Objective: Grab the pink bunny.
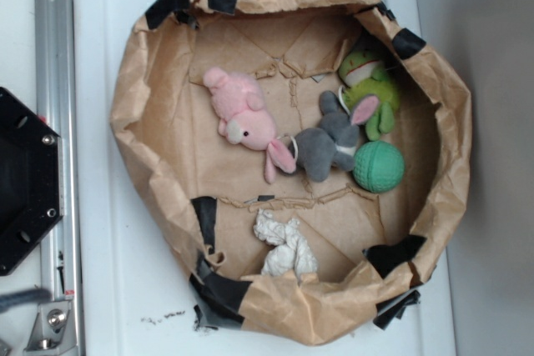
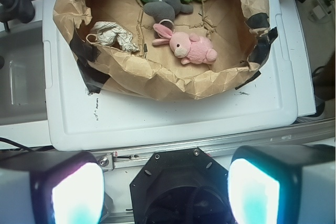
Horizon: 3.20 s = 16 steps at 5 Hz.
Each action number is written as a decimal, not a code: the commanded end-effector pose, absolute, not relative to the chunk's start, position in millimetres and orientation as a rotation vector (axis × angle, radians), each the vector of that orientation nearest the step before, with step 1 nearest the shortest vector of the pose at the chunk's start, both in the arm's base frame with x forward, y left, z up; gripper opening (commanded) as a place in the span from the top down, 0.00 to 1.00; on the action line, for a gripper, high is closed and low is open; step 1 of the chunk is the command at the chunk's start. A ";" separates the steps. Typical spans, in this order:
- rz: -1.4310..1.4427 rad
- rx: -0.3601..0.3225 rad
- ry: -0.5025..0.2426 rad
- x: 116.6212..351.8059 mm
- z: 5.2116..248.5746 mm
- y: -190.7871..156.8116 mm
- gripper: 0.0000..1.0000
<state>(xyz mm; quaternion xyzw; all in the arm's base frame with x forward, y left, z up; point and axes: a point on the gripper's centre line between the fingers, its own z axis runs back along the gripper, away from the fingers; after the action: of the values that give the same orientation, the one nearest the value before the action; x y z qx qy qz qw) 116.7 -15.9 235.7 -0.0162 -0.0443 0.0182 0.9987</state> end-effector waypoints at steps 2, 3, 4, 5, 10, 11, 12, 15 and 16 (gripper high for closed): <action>-0.214 -0.032 -0.223 166.8 214.6 1.4 0.00; -0.349 0.012 -0.356 220.4 177.2 17.9 0.00; -0.392 -0.026 -0.318 247.6 141.4 26.8 0.00; -0.590 0.027 -0.243 260.5 92.7 18.5 0.00; -0.675 0.112 0.039 213.2 76.5 -4.9 1.00; -0.512 0.096 -0.100 223.4 125.4 -4.9 1.00; -0.442 0.186 -0.201 241.6 176.6 -11.3 1.00; -0.320 -0.085 -0.162 252.4 123.6 11.1 0.00; -0.573 -0.054 -0.145 244.4 74.2 23.8 0.00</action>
<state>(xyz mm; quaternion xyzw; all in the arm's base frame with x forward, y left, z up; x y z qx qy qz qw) 245.8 17.0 66.9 -0.0358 -0.0481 -0.2891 0.9554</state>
